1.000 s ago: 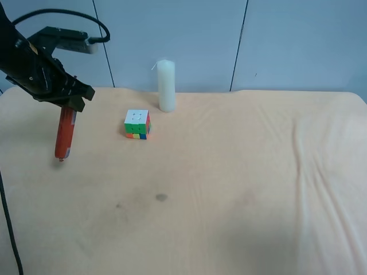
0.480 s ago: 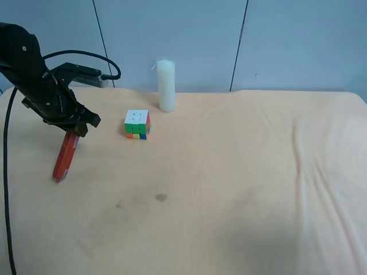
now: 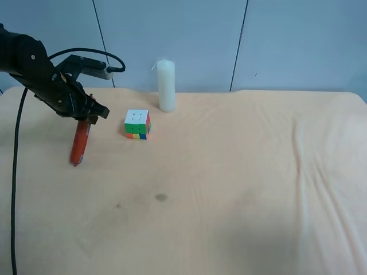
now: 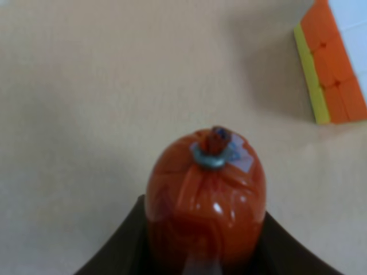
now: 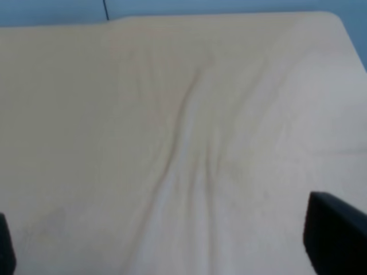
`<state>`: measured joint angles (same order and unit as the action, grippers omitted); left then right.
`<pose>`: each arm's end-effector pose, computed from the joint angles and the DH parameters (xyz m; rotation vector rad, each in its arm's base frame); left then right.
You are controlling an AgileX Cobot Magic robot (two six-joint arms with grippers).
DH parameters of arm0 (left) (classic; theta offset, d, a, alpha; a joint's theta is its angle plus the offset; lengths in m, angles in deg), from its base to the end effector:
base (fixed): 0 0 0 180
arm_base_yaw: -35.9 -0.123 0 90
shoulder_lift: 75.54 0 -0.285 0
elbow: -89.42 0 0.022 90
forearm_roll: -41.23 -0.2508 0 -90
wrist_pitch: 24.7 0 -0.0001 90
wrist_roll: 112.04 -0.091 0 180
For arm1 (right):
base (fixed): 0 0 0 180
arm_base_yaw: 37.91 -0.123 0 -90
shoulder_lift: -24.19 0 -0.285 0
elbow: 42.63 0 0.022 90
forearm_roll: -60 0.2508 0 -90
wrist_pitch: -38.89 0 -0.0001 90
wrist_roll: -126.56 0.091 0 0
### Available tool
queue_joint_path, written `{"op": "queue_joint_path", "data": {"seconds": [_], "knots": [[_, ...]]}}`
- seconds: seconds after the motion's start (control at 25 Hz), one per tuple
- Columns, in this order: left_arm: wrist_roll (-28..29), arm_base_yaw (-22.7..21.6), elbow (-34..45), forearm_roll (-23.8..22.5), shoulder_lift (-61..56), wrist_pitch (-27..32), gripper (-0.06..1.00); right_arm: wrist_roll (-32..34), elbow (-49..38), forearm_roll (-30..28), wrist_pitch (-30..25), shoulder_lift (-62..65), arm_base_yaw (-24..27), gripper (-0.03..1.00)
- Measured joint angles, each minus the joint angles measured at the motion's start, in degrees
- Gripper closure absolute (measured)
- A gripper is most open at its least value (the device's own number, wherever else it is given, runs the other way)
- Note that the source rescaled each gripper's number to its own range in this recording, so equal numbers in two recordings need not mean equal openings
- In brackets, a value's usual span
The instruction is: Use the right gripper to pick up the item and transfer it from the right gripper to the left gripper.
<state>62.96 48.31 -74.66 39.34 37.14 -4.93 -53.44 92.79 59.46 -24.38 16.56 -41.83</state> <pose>0.3589 -0.0779 0.1692 0.4275 2.5539 -0.0216 -0.0156 -0.0018 0.2927 -0.0679 2.0145 0.0323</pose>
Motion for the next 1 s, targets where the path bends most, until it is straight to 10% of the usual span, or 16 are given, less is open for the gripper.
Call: {"op": "queue_joint_path", "data": {"seconds": [0.6,1.0], "knots": [[0.0,0.0,0.0,0.0,0.38,-15.6,0.94,0.0,0.0,0.0,0.0,0.0,0.0,-0.02],[0.0,0.0,-0.13,-2.26,0.38,-5.94,0.94,0.0,0.0,0.0,0.0,0.0,0.0,-0.02]]}}
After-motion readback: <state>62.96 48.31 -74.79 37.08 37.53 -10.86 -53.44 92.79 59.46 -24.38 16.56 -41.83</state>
